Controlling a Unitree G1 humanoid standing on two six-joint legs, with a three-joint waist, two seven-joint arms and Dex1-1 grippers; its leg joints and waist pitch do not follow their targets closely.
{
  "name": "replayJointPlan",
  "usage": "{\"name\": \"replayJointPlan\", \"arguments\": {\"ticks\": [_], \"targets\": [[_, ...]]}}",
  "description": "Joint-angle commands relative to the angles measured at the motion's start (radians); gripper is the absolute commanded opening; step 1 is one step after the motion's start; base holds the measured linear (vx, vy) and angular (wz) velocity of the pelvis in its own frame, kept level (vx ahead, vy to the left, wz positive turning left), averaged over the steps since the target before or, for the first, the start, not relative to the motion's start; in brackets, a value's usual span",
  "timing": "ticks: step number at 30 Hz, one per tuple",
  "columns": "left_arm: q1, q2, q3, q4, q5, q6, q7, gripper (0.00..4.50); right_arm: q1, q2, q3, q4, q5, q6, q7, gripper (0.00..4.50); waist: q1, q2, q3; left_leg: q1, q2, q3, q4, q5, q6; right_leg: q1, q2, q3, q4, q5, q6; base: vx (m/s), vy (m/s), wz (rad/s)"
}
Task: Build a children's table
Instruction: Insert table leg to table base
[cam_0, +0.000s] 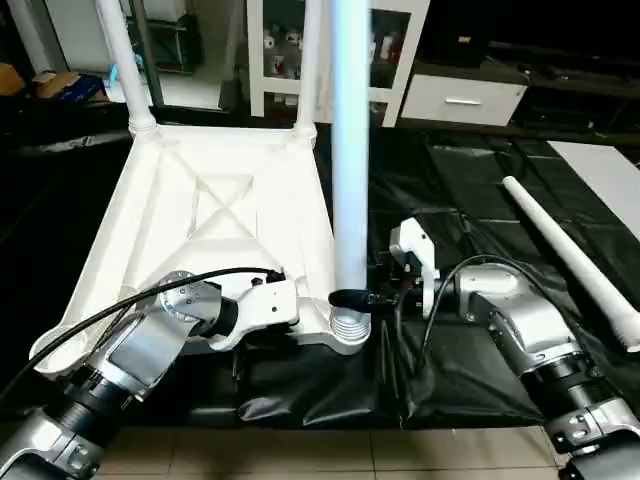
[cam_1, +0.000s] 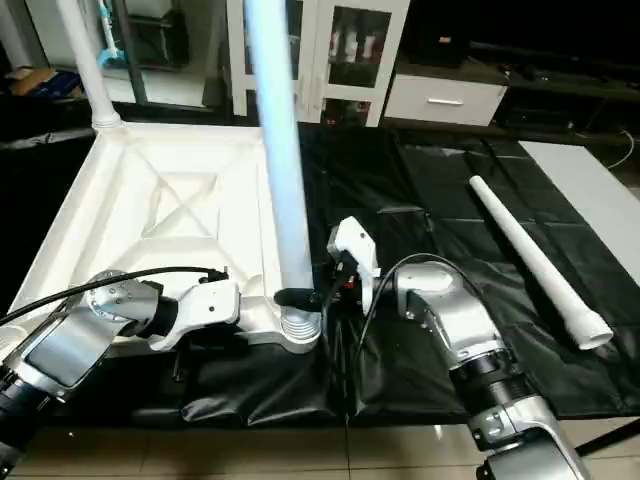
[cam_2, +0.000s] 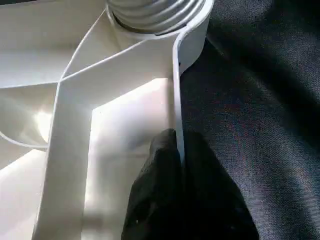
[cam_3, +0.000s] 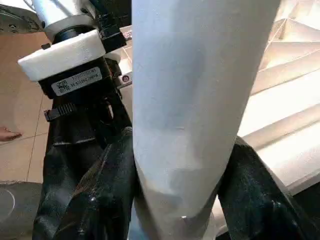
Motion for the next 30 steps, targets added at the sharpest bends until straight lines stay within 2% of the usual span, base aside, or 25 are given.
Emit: {"name": "replayJointPlan", "arguments": {"ticks": [1,3,6,8,11,15,18,21,30], "targets": [[0.022,-0.006,-0.051,-0.006,0.007,-0.004,-0.018,0.00,0.039,-0.001,0.021,0.055,-0.073,0.011,-0.061,1.84,-0.007,0.016,-0.038,0.016,0.019,0.000,-0.070,-0.239,-0.013,0.026,-0.044,0.021,-0.062,-0.157,-0.197,0.000,0.000,0.00],[0.023,-0.006,-0.051,-0.007,0.006,-0.004,-0.018,0.00,0.042,0.001,0.019,0.057,-0.074,0.009,-0.068,1.84,-0.007,0.017,-0.038,0.017,0.019,0.000,-0.071,-0.248,-0.016,0.025,-0.043,0.020,-0.061,-0.157,-0.199,0.000,0.000,0.00],[0.023,-0.006,-0.050,-0.005,0.008,-0.005,-0.020,0.00,0.044,0.025,-0.024,0.104,-0.071,-0.010,-0.138,1.84,-0.008,0.019,-0.037,0.018,0.019,-0.001,-0.072,-0.271,-0.021,0.023,-0.044,0.020,-0.064,-0.176,-0.196,0.000,0.000,0.00],[0.021,-0.008,-0.050,-0.003,0.009,-0.005,-0.022,0.00,0.048,0.039,-0.068,0.132,-0.057,-0.012,-0.191,1.84,-0.013,0.018,-0.036,0.017,0.019,-0.004,-0.075,-0.314,-0.034,0.020,-0.044,0.020,-0.068,-0.230,-0.184,0.000,0.000,0.00],[0.020,-0.009,-0.050,-0.002,0.009,-0.005,-0.022,0.00,0.064,0.038,-0.097,0.136,-0.042,-0.006,-0.207,1.84,-0.017,0.020,-0.034,0.020,0.019,-0.008,-0.077,-0.358,-0.040,0.016,-0.044,0.019,-0.073,-0.275,-0.173,0.000,0.000,0.00],[0.020,-0.008,-0.050,-0.003,0.009,-0.006,-0.022,0.00,0.084,0.030,-0.113,0.128,-0.037,-0.008,-0.206,1.84,-0.022,0.018,-0.036,0.015,0.018,-0.008,-0.077,-0.348,-0.037,0.018,-0.045,0.020,-0.072,-0.262,-0.170,0.000,0.000,0.00],[0.022,-0.007,-0.050,-0.005,0.010,-0.005,-0.022,0.00,0.108,0.025,-0.149,0.108,-0.010,-0.011,-0.197,1.84,-0.023,0.018,-0.037,0.015,0.019,-0.007,-0.076,-0.329,-0.029,0.019,-0.045,0.020,-0.071,-0.225,-0.180,0.000,0.000,0.00],[0.023,-0.007,-0.049,-0.006,0.010,-0.005,-0.021,0.00,0.124,0.022,-0.162,0.091,0.002,-0.012,-0.187,1.84,-0.024,0.018,-0.036,0.014,0.020,-0.008,-0.077,-0.334,-0.027,0.019,-0.045,0.019,-0.071,-0.233,-0.183,0.000,0.000,0.00],[0.020,-0.010,-0.049,-0.002,0.010,-0.006,-0.018,0.00,0.203,0.026,-0.202,0.067,0.030,-0.101,-0.181,1.84,-0.020,0.017,-0.035,0.013,0.021,-0.008,-0.079,-0.342,-0.024,0.018,-0.046,0.020,-0.074,-0.244,-0.176,0.000,0.000,0.00]]}}
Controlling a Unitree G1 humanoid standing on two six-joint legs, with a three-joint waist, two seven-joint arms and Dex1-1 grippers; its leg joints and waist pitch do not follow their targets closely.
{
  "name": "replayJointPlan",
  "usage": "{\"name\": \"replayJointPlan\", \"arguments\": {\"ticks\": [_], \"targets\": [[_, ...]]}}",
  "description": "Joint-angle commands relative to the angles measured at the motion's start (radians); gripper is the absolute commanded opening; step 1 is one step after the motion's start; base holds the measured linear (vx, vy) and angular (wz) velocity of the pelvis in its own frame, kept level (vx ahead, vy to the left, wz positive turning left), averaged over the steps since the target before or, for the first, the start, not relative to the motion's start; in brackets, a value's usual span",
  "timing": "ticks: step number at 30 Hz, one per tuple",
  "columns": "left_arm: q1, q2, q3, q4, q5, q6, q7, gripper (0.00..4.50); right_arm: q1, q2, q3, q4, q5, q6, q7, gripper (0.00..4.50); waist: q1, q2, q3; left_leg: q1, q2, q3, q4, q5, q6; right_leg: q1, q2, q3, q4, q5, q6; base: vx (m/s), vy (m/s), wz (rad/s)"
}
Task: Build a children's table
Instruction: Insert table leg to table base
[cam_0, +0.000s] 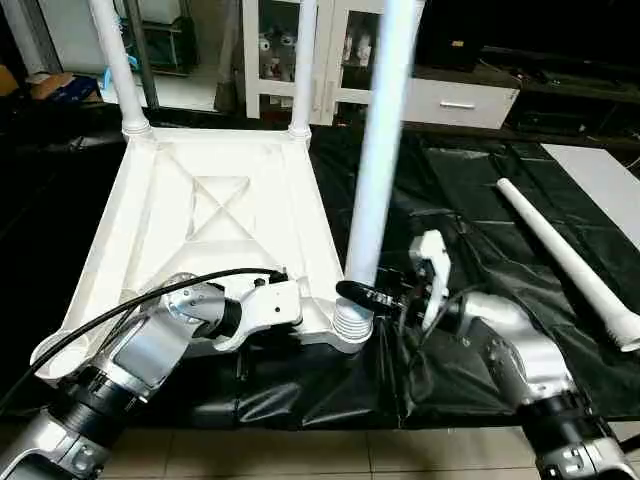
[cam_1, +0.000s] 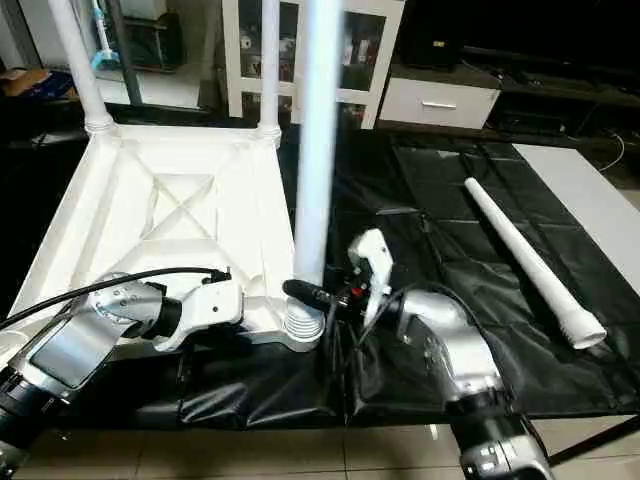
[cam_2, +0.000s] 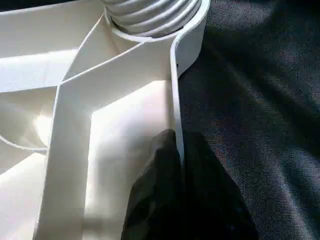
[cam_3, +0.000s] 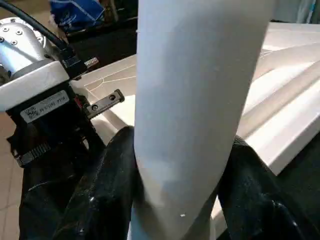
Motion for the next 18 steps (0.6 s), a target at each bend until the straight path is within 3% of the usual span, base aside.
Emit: {"name": "replayJointPlan", "arguments": {"ticks": [1,8,12,15,18], "targets": [[0.019,0.007,-0.046,-0.007,0.005,-0.009,-0.035,0.00,0.052,-0.047,-0.069,0.053,-0.051,-0.011,-0.067,1.84,-0.005,0.022,-0.031,0.016,0.022,-0.003,-0.083,-0.342,-0.022,0.017,-0.046,0.022,-0.074,-0.241,-0.175,0.000,0.000,0.00],[0.018,0.005,-0.046,-0.005,0.006,-0.008,-0.033,0.00,0.101,-0.048,-0.065,0.048,-0.061,-0.031,-0.070,1.84,-0.001,0.020,-0.030,0.016,0.023,-0.003,-0.084,-0.343,-0.018,0.016,-0.046,0.022,-0.075,-0.256,-0.169,0.000,0.000,0.00],[0.017,0.005,-0.048,-0.004,0.007,-0.008,-0.035,0.00,0.111,-0.089,0.008,0.055,-0.143,-0.062,-0.068,1.84,0.002,0.021,-0.030,0.016,0.023,-0.003,-0.085,-0.333,-0.020,0.017,-0.045,0.021,-0.073,-0.230,-0.173,0.000,0.000,0.00],[0.016,0.004,-0.049,-0.003,0.007,-0.010,-0.036,0.00,0.115,-0.116,0.070,0.055,-0.206,-0.065,-0.059,1.84,0.002,0.022,-0.028,0.018,0.022,-0.002,-0.085,-0.349,-0.019,0.016,-0.046,0.022,-0.078,-0.261,-0.165,0.000,0.000,0.00],[0.015,0.003,-0.048,-0.002,0.008,-0.010,-0.036,0.00,0.111,-0.120,0.095,0.055,-0.229,-0.049,-0.061,1.84,-0.001,0.018,-0.026,0.018,0.020,-0.003,-0.087,-0.374,-0.019,0.015,-0.047,0.022,-0.084,-0.320,-0.150,0.000,0.000,0.00]]}}
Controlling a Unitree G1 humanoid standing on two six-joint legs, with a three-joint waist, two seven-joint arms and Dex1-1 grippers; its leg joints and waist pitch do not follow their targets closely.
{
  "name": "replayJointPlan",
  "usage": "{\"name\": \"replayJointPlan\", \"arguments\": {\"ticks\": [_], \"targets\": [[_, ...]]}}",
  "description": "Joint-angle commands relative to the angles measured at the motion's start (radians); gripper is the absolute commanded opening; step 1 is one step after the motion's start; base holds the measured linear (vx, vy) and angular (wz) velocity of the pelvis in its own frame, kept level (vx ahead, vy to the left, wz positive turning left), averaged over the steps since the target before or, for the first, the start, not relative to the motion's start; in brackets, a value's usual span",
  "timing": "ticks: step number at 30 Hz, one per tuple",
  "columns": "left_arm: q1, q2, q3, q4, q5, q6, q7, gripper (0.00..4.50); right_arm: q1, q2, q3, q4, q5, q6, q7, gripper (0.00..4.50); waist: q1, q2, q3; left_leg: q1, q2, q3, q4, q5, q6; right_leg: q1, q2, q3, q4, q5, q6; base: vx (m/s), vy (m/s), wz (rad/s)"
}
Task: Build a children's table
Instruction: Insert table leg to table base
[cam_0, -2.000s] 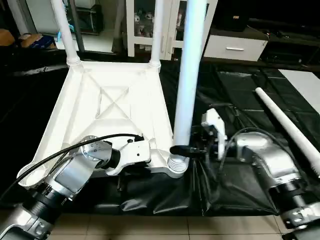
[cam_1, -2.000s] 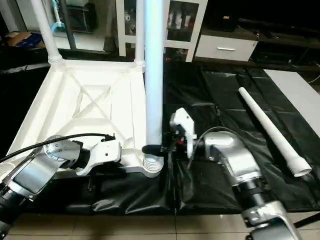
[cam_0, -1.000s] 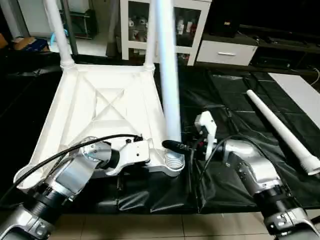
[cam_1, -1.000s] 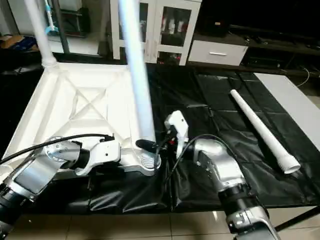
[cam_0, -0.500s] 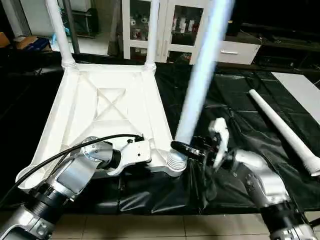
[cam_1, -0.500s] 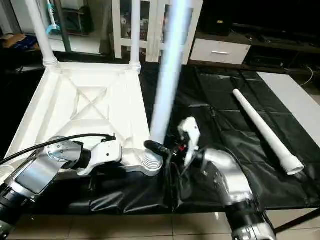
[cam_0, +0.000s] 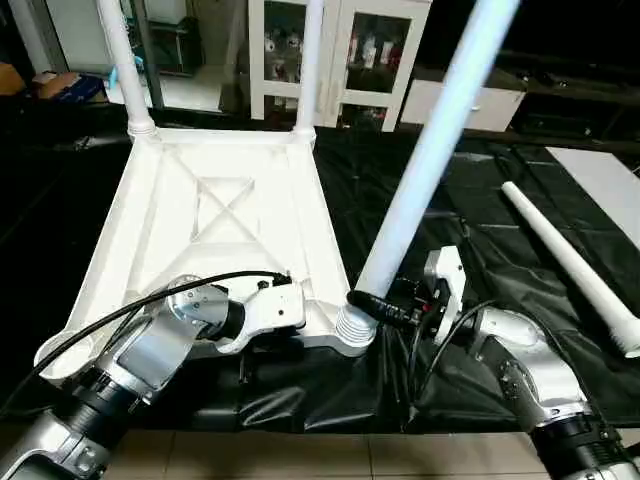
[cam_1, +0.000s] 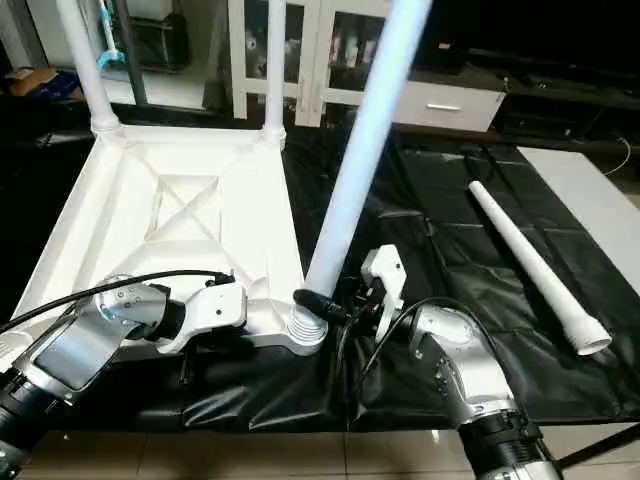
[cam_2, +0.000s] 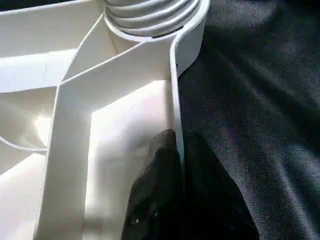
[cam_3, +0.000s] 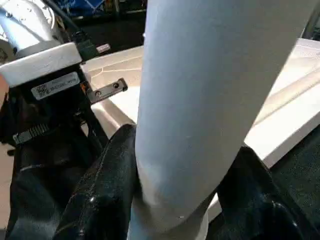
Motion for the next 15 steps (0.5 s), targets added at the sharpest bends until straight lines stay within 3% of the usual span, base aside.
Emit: {"name": "replayJointPlan", "arguments": {"ticks": [1,3,7,12,14,15], "targets": [[0.014,0.007,-0.040,-0.006,0.006,-0.010,-0.035,0.00,0.047,-0.070,0.049,0.101,-0.191,0.051,-0.056,1.84,-0.010,0.017,-0.019,0.013,0.021,-0.005,-0.082,-0.397,-0.023,0.006,-0.047,0.023,-0.082,-0.353,-0.145,0.000,0.000,0.00],[0.015,0.007,-0.039,-0.006,0.007,-0.010,-0.034,0.00,0.052,-0.067,0.057,0.096,-0.197,0.045,-0.054,1.84,-0.015,0.013,-0.017,0.015,0.021,-0.008,-0.084,-0.439,-0.029,0.001,-0.046,0.021,-0.086,-0.397,-0.137,0.000,0.000,0.00],[0.019,0.009,-0.038,-0.010,0.006,-0.008,-0.033,0.00,0.074,-0.079,0.096,0.092,-0.223,0.034,-0.041,1.84,-0.025,0.016,-0.014,0.024,0.020,-0.017,-0.085,-0.521,-0.039,-0.009,-0.049,0.021,-0.098,-0.489,-0.112,0.000,0.000,0.00],[0.019,0.010,-0.039,-0.011,0.005,-0.007,-0.033,0.00,0.084,-0.087,0.130,0.090,-0.223,0.054,-0.050,1.84,-0.027,0.016,-0.017,0.021,0.021,-0.018,-0.088,-0.516,-0.037,-0.005,-0.046,0.020,-0.094,-0.431,-0.122,0.000,0.000,0.00],[0.019,0.009,-0.040,-0.010,0.005,-0.008,-0.033,0.00,0.091,-0.080,0.123,0.092,-0.211,0.076,-0.058,1.84,-0.027,0.015,-0.016,0.021,0.021,-0.017,-0.088,-0.518,-0.036,-0.006,-0.046,0.021,-0.095,-0.435,-0.122,0.000,0.000,0.00],[0.019,0.009,-0.040,-0.010,0.005,-0.009,-0.033,0.00,0.095,-0.073,0.109,0.097,-0.201,0.087,-0.067,1.84,-0.027,0.019,-0.016,0.022,0.021,-0.018,-0.088,-0.521,-0.037,-0.007,-0.047,0.021,-0.095,-0.438,-0.121,0.000,0.000,0.00]]}}
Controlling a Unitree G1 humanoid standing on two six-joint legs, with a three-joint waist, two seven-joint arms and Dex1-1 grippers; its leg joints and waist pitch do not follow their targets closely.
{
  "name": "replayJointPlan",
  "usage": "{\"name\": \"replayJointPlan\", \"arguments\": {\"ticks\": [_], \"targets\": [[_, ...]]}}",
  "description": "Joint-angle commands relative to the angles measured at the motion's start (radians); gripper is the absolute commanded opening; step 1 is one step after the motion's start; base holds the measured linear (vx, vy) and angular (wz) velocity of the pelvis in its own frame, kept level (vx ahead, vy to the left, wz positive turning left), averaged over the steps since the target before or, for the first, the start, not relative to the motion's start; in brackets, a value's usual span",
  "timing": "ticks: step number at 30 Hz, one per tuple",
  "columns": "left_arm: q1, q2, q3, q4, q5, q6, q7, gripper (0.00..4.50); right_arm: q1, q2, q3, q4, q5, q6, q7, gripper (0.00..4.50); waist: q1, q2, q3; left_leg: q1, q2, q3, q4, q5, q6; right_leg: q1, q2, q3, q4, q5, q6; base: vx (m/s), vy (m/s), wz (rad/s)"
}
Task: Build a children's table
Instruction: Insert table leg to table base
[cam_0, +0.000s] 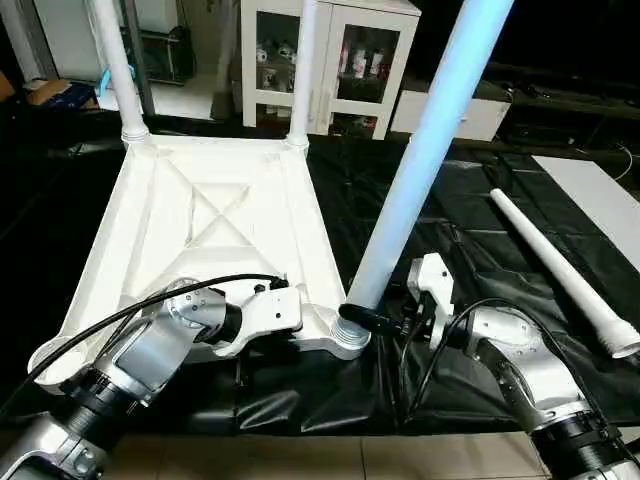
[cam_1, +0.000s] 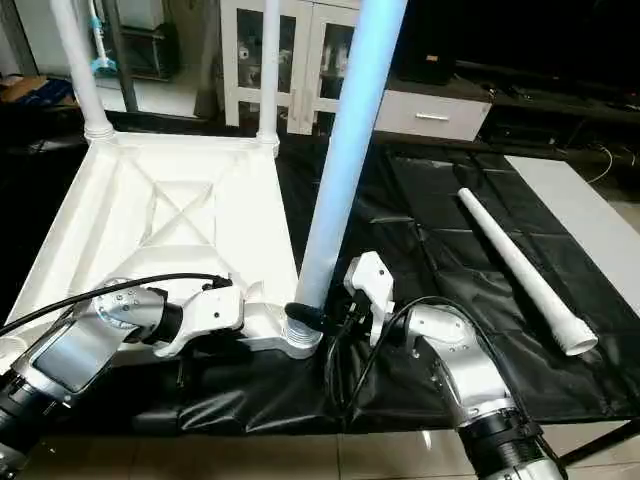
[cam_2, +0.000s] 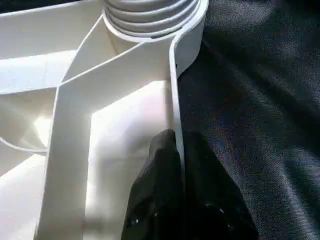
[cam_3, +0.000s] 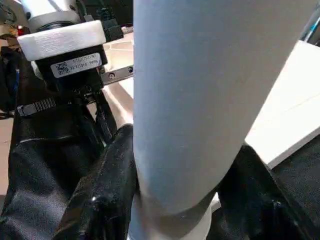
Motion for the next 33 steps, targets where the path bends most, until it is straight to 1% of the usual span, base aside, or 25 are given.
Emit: {"name": "replayJointPlan", "arguments": {"ticks": [1,2,3,6,7,10,11,12,13,14,16,17,18,19,20,21,23,25,27,29,33], "targets": [[0.011,0.003,-0.039,-0.015,0.004,-0.014,-0.034,0.00,0.090,-0.045,0.036,0.152,-0.115,0.126,-0.058,1.84,-0.010,0.023,-0.011,0.011,0.022,-0.015,-0.087,-0.529,-0.039,-0.013,-0.047,0.021,-0.092,-0.454,-0.125,0.000,0.000,0.00],[0.011,0.003,-0.040,-0.015,0.004,-0.014,-0.034,0.00,0.091,-0.043,0.031,0.156,-0.112,0.128,-0.060,1.84,-0.010,0.022,-0.011,0.011,0.022,-0.015,-0.086,-0.530,-0.039,-0.013,-0.048,0.021,-0.093,-0.459,-0.123,0.000,0.000,0.00],[0.011,0.004,-0.040,-0.014,0.004,-0.015,-0.035,0.00,0.093,-0.044,0.028,0.167,-0.120,0.121,-0.068,1.84,-0.011,0.025,-0.011,0.011,0.022,-0.016,-0.087,-0.532,-0.041,-0.014,-0.048,0.022,-0.094,-0.461,-0.121,0.000,0.000,0.00],[0.010,0.003,-0.042,-0.012,0.005,-0.017,-0.036,0.00,0.108,-0.048,0.040,0.174,-0.139,0.104,-0.074,1.84,-0.011,0.025,-0.011,0.012,0.023,-0.016,-0.088,-0.536,-0.041,-0.015,-0.047,0.021,-0.093,-0.454,-0.123,0.000,0.000,0.00],[0.011,0.003,-0.043,-0.012,0.005,-0.018,-0.036,0.00,0.118,-0.040,0.043,0.165,-0.132,0.107,-0.079,1.84,-0.011,0.029,-0.011,0.013,0.023,-0.017,-0.089,-0.543,-0.044,-0.016,-0.047,0.021,-0.094,-0.455,-0.123,0.000,0.000,0.00],[0.012,0.003,-0.043,-0.012,0.004,-0.019,-0.036,0.00,0.114,-0.017,0.024,0.171,-0.118,0.112,-0.118,1.84,-0.013,0.026,-0.010,0.013,0.022,-0.018,-0.090,-0.557,-0.046,-0.017,-0.047,0.021,-0.097,-0.466,-0.118,0.000,0.000,0.00],[0.012,0.003,-0.043,-0.012,0.004,-0.020,-0.036,0.00,0.105,-0.005,0.007,0.181,-0.110,0.116,-0.144,1.84,-0.014,0.028,-0.009,0.014,0.022,-0.019,-0.091,-0.569,-0.049,-0.019,-0.047,0.020,-0.100,-0.487,-0.112,0.000,0.000,0.00],[0.012,0.003,-0.043,-0.012,0.004,-0.020,-0.036,0.00,0.099,0.003,-0.004,0.188,-0.105,0.118,-0.162,1.84,-0.014,0.028,-0.009,0.014,0.022,-0.019,-0.091,-0.569,-0.049,-0.019,-0.047,0.020,-0.100,-0.487,-0.112,0.000,0.000,0.00],[0.013,0.004,-0.042,-0.013,0.004,-0.021,-0.035,0.00,0.075,0.017,-0.035,0.211,-0.095,0.124,-0.208,1.84,-0.019,0.028,-0.007,0.014,0.021,-0.023,-0.093,-0.594,-0.053,-0.021,-0.047,0.017,-0.103,-0.523,-0.100,0.000,0.000,0.00],[0.013,0.003,-0.042,-0.013,0.004,-0.022,-0.034,0.00,0.066,0.016,-0.040,0.220,-0.100,0.122,-0.220,1.84,-0.025,0.029,-0.006,0.016,0.020,-0.026,-0.093,-0.618,-0.055,-0.024,-0.048,0.015,-0.107,-0.552,-0.094,0.000,0.000,0.00],[0.013,0.004,-0.042,-0.013,0.004,-0.023,-0.034,0.00,0.060,0.015,-0.042,0.229,-0.107,0.119,-0.229,1.84,-0.034,0.033,-0.004,0.018,0.020,-0.033,-0.095,-0.653,-0.060,-0.023,-0.048,0.008,-0.111,-0.579,-0.085,0.000,0.000,0.00],[0.014,0.004,-0.041,-0.013,0.004,-0.023,-0.034,0.00,0.057,0.013,-0.041,0.233,-0.112,0.116,-0.233,1.84,-0.037,0.033,-0.004,0.017,0.020,-0.035,-0.096,-0.662,-0.060,-0.023,-0.048,0.006,-0.113,-0.583,-0.083,0.000,0.000,0.00],[0.015,0.004,-0.041,-0.015,0.003,-0.023,-0.034,0.00,0.056,0.013,-0.041,0.235,-0.112,0.116,-0.233,1.84,-0.040,0.031,-0.002,0.018,0.020,-0.036,-0.096,-0.679,-0.060,-0.024,-0.048,0.003,-0.118,-0.598,-0.076,0.000,0.000,0.00],[0.015,0.004,-0.041,-0.015,0.003,-0.022,-0.034,0.00,0.057,0.013,-0.041,0.235,-0.111,0.116,-0.232,1.84,-0.042,0.032,-0.002,0.020,0.019,-0.039,-0.096,-0.692,-0.059,-0.025,-0.049,0.002,-0.120,-0.614,-0.070,0.000,0.000,0.00],[0.016,0.004,-0.041,-0.017,0.002,-0.021,-0.033,0.00,0.058,0.011,-0.039,0.232,-0.114,0.114,-0.231,1.84,-0.043,0.031,-0.003,0.020,0.019,-0.040,-0.097,-0.691,-0.058,-0.024,-0.050,0.002,-0.122,-0.611,-0.068,0.000,0.000,0.00],[0.017,0.005,-0.041,-0.018,0.002,-0.021,-0.033,0.00,0.060,0.010,-0.036,0.230,-0.117,0.111,-0.229,1.84,-0.042,0.032,-0.003,0.019,0.019,-0.041,-0.098,-0.689,-0.057,-0.023,-0.052,0.003,-0.120,-0.603,-0.070,0.000,0.000,0.00],[0.019,0.005,-0.039,-0.021,0.001,-0.021,-0.030,0.00,0.068,0.008,-0.029,0.218,-0.124,0.104,-0.225,1.84,-0.041,0.032,-0.006,0.017,0.020,-0.040,-0.100,-0.675,-0.057,-0.022,-0.051,0.006,-0.117,-0.554,-0.083,0.000,0.000,0.00],[0.020,0.005,-0.039,-0.022,0.001,-0.021,-0.029,0.00,0.070,0.009,-0.029,0.214,-0.125,0.103,-0.224,1.84,-0.039,0.033,-0.005,0.019,0.021,-0.037,-0.100,-0.669,-0.055,-0.025,-0.049,0.009,-0.116,-0.521,-0.095,0.000,0.000,0.00],[0.021,0.005,-0.039,-0.023,0.001,-0.022,-0.029,0.00,0.069,0.011,-0.031,0.213,-0.127,0.100,-0.227,1.84,-0.039,0.031,-0.004,0.018,0.020,-0.035,-0.100,-0.667,-0.053,-0.025,-0.049,0.010,-0.115,-0.521,-0.097,0.000,0.000,0.00],[0.020,0.005,-0.039,-0.022,0.002,-0.025,-0.028,0.00,0.062,0.015,-0.040,0.214,-0.125,0.092,-0.235,1.84,-0.038,0.033,-0.003,0.020,0.020,-0.035,-0.099,-0.672,-0.052,-0.028,-0.050,0.011,-0.118,-0.538,-0.093,0.000,0.000,0.00],[0.017,0.004,-0.038,-0.019,0.002,-0.027,-0.028,0.00,0.055,0.020,-0.049,0.215,-0.121,0.085,-0.243,1.84,-0.038,0.033,-0.002,0.021,0.020,-0.036,-0.100,-0.678,-0.053,-0.029,-0.050,0.010,-0.119,-0.547,-0.089,0.000,0.000,0.00]]}}
